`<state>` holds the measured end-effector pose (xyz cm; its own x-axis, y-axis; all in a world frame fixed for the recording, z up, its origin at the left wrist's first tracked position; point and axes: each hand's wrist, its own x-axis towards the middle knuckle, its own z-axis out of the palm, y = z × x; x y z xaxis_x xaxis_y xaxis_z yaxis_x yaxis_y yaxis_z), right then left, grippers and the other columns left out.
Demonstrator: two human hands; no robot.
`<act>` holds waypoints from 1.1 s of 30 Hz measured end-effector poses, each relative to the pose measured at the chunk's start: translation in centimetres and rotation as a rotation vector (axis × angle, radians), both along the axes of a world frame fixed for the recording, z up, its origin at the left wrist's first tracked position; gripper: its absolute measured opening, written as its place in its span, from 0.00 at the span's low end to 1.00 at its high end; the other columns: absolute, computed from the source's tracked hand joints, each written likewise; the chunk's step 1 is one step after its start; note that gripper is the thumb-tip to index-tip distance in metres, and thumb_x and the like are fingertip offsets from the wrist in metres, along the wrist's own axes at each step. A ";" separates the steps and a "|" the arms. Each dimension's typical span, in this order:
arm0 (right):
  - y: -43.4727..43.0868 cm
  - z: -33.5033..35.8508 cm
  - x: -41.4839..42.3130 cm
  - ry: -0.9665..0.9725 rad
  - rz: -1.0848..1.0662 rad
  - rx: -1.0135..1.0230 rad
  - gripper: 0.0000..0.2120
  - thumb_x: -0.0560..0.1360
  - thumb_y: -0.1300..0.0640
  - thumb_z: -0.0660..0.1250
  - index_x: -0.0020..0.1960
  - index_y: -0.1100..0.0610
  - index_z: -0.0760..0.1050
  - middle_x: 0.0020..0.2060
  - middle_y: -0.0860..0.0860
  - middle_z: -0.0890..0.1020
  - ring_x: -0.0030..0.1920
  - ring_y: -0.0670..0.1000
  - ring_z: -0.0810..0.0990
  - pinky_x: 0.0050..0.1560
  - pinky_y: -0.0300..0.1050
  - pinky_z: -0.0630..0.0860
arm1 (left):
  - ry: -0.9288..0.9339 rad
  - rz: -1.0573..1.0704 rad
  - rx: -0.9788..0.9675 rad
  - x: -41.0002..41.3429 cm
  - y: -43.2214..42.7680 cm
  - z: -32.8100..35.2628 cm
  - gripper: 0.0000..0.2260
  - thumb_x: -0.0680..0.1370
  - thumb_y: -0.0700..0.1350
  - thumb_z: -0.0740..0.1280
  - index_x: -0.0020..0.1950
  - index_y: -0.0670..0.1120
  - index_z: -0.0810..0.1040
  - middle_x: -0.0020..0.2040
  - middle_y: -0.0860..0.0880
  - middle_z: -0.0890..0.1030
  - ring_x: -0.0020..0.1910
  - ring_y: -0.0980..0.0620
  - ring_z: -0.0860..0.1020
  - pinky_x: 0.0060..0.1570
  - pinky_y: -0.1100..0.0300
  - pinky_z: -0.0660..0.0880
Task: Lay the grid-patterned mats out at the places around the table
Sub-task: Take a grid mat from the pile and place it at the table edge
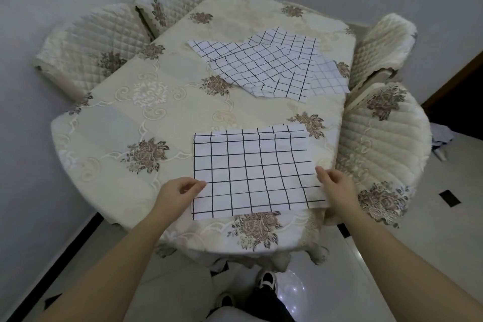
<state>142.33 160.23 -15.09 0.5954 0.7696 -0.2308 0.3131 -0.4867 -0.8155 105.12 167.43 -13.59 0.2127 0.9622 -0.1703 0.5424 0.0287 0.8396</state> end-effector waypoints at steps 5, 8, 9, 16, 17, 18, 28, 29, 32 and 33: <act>1.2 1.5 -0.1 -0.096 0.102 -0.012 0.21 0.72 0.47 0.71 0.62 0.55 0.76 0.58 0.49 0.79 0.61 0.51 0.75 0.61 0.47 0.70 | 0.059 0.008 -0.014 1.3 1.5 0.3 0.12 0.74 0.51 0.72 0.56 0.50 0.81 0.51 0.53 0.82 0.52 0.54 0.80 0.58 0.52 0.76; 3.0 2.2 0.1 -0.206 0.217 0.015 0.24 0.72 0.51 0.72 0.66 0.55 0.72 0.64 0.49 0.75 0.66 0.51 0.71 0.65 0.47 0.67 | 0.168 -0.009 0.048 2.9 3.2 0.9 0.21 0.74 0.49 0.72 0.66 0.48 0.75 0.63 0.50 0.77 0.62 0.49 0.75 0.63 0.53 0.71; 3.9 2.2 0.4 -0.264 0.266 0.027 0.24 0.73 0.52 0.72 0.66 0.56 0.72 0.64 0.50 0.75 0.66 0.51 0.71 0.66 0.46 0.66 | 0.196 -0.024 0.077 3.6 3.8 1.1 0.23 0.74 0.49 0.72 0.67 0.47 0.74 0.65 0.49 0.76 0.63 0.49 0.74 0.63 0.55 0.69; 11.5 1.7 2.2 -0.446 0.506 0.031 0.23 0.72 0.56 0.71 0.65 0.57 0.73 0.63 0.52 0.75 0.66 0.53 0.69 0.64 0.43 0.65 | 0.317 -0.095 0.224 8.2 9.6 0.9 0.24 0.73 0.44 0.73 0.68 0.43 0.73 0.66 0.45 0.76 0.66 0.46 0.72 0.67 0.56 0.65; 12.4 1.6 2.3 -0.467 0.529 0.040 0.23 0.71 0.57 0.72 0.65 0.58 0.73 0.63 0.53 0.75 0.66 0.54 0.69 0.64 0.44 0.65 | 0.343 -0.103 0.235 8.5 10.2 0.7 0.24 0.73 0.44 0.73 0.68 0.43 0.73 0.66 0.45 0.76 0.66 0.46 0.72 0.67 0.55 0.65; 13.2 1.4 2.5 -0.495 0.551 0.051 0.23 0.70 0.57 0.73 0.64 0.59 0.74 0.62 0.53 0.75 0.66 0.55 0.69 0.65 0.46 0.65 | 0.370 -0.110 0.245 8.7 10.7 0.5 0.24 0.73 0.43 0.73 0.68 0.42 0.73 0.66 0.44 0.75 0.66 0.45 0.71 0.67 0.54 0.65; 16.0 -0.6 2.2 -0.553 0.620 0.024 0.08 0.70 0.59 0.72 0.49 0.60 0.82 0.49 0.55 0.79 0.55 0.59 0.73 0.54 0.49 0.69 | 0.554 -0.189 0.288 8.5 13.1 -1.2 0.16 0.70 0.38 0.74 0.57 0.37 0.80 0.50 0.39 0.80 0.52 0.38 0.77 0.53 0.49 0.73; 16.1 -0.7 2.1 -0.548 0.616 0.029 0.06 0.70 0.60 0.72 0.46 0.60 0.82 0.47 0.55 0.79 0.54 0.60 0.73 0.52 0.49 0.69 | 0.556 -0.196 0.303 8.3 13.2 -1.3 0.13 0.70 0.37 0.74 0.53 0.37 0.81 0.46 0.40 0.81 0.49 0.38 0.77 0.50 0.49 0.74; 16.3 -0.8 2.0 -0.534 0.617 0.033 0.03 0.71 0.61 0.71 0.42 0.61 0.82 0.44 0.55 0.80 0.51 0.60 0.74 0.48 0.47 0.68 | 0.554 -0.208 0.341 8.4 13.4 -1.1 0.03 0.71 0.37 0.72 0.43 0.39 0.82 0.39 0.42 0.80 0.42 0.41 0.77 0.42 0.54 0.72; 16.3 -0.7 2.0 -0.517 0.615 0.036 0.03 0.71 0.61 0.71 0.42 0.61 0.82 0.44 0.55 0.80 0.51 0.60 0.75 0.47 0.46 0.68 | 0.554 -0.208 0.343 8.5 13.4 -0.9 0.01 0.72 0.37 0.71 0.42 0.39 0.81 0.38 0.43 0.79 0.41 0.43 0.76 0.41 0.56 0.70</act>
<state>144.35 176.58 -15.80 0.0876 0.9961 -0.0108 0.8586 -0.0810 -0.5063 113.58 180.84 -14.45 0.3680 0.9298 -0.0004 0.8602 -0.3403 0.3799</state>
